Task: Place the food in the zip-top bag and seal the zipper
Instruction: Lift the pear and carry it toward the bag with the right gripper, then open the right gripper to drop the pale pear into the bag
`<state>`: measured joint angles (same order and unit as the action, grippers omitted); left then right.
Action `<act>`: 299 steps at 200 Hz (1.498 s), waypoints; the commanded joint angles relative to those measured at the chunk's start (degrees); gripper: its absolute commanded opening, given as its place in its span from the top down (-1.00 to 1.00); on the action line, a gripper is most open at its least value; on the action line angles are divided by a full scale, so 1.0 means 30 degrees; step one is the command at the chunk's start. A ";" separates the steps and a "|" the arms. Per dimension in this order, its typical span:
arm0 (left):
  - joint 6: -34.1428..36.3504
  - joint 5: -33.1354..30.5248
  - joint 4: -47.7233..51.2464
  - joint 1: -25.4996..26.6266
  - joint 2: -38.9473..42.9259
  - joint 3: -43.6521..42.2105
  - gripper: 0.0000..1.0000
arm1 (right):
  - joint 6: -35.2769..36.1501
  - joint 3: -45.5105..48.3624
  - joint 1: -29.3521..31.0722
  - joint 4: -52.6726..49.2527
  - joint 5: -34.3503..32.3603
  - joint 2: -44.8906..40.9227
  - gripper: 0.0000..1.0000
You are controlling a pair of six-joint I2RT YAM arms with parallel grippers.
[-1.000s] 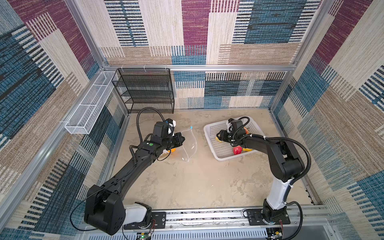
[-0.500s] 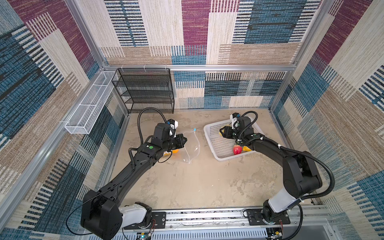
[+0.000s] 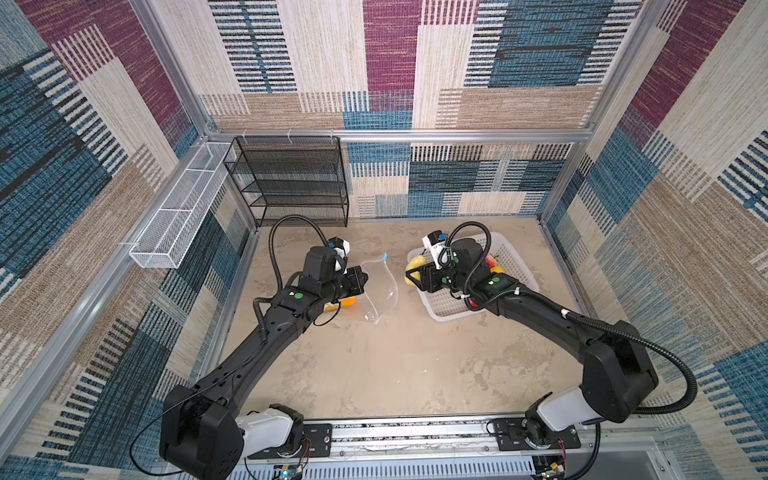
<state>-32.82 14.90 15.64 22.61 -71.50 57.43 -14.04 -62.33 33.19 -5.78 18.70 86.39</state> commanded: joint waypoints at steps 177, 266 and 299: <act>0.0191 0.0367 -0.0744 -0.0076 0.0023 -0.0070 1.00 | -0.0415 -0.3322 0.3234 0.0667 -0.0704 0.6725 -0.24; 0.0164 0.0276 -0.0700 -0.0067 0.0046 -0.0071 1.00 | -0.0925 -0.3336 0.3224 0.0613 -0.1381 0.5054 -0.85; 0.0142 0.0262 -0.0692 -0.0088 0.0081 -0.0048 1.00 | -0.1588 -0.3535 0.3202 -0.0031 -0.2517 0.4534 -0.98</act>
<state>-32.84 15.40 15.42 22.52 -71.55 57.21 -16.53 -71.99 42.83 -4.58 14.50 101.12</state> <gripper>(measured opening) 0.049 0.982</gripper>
